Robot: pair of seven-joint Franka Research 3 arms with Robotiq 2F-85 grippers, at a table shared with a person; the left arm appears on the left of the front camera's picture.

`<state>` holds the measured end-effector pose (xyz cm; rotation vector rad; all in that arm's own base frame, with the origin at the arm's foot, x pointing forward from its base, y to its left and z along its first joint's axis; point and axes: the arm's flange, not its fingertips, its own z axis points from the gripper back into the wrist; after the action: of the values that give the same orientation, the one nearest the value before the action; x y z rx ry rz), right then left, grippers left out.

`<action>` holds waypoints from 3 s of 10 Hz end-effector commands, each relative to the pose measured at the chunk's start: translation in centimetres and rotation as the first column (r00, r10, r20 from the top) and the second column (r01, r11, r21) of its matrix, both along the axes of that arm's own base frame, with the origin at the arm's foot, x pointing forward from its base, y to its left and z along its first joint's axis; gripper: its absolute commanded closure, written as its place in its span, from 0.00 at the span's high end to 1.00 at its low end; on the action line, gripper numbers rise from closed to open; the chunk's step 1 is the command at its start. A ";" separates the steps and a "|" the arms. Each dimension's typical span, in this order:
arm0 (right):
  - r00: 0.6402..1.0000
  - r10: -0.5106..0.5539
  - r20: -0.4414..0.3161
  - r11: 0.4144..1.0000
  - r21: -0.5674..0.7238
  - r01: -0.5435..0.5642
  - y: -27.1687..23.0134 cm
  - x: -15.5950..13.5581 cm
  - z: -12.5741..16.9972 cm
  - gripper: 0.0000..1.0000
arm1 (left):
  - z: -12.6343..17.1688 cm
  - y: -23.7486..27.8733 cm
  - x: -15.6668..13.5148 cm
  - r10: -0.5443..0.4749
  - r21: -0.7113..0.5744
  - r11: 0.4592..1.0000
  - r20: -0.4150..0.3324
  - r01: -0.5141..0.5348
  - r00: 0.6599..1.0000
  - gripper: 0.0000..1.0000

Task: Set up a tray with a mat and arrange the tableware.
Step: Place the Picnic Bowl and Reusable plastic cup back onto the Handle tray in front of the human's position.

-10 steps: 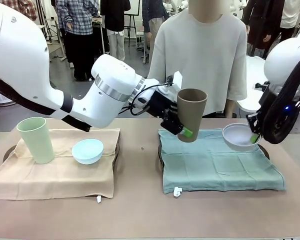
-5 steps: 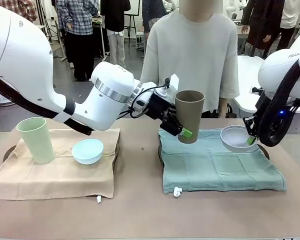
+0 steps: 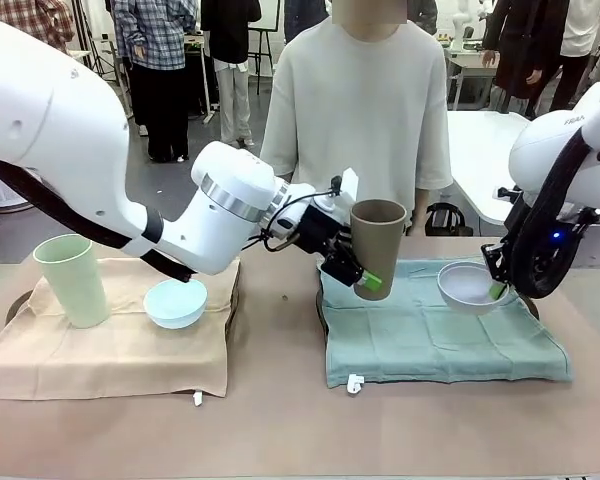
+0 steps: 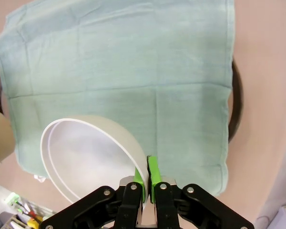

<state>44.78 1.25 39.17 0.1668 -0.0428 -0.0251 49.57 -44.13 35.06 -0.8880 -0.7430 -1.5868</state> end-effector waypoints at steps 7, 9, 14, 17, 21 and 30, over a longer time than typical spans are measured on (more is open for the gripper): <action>0.997 0.075 -0.003 0.995 0.061 -0.074 0.6 3.6 -4.5 0.05 | -4.6 -2.3 2.4 -0.033 -0.010 0.999 0.081 0.033 0.996 0.81; 0.997 0.076 -0.002 0.996 0.057 -0.076 0.5 3.9 -4.7 0.05 | -5.7 -2.6 2.8 -0.038 0.001 0.999 0.078 0.038 0.996 0.81; 0.996 0.080 -0.030 0.996 0.049 -0.078 0.1 4.5 -6.2 0.85 | -6.1 -2.8 2.8 -0.030 0.012 1.000 0.071 0.029 0.997 0.81; 0.998 0.066 -0.022 0.998 0.025 -0.066 -0.1 4.2 -5.5 1.00 | -5.7 -2.7 2.9 -0.021 0.039 0.999 0.056 0.018 0.998 1.00; 0.997 0.065 0.047 0.997 -0.053 -0.063 -1.1 1.3 0.4 0.90 | -4.8 -0.9 2.8 0.011 0.151 0.988 0.038 -0.017 0.999 1.00; 0.984 0.130 0.120 0.984 -0.135 -0.114 -0.7 -4.7 10.0 1.00 | 12.0 6.2 -2.3 0.468 0.775 0.528 0.076 -0.348 0.881 1.00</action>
<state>41.10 -0.04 49.46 0.0625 -0.1512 0.1047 47.89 -36.51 45.76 -0.1769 -0.1942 -1.2990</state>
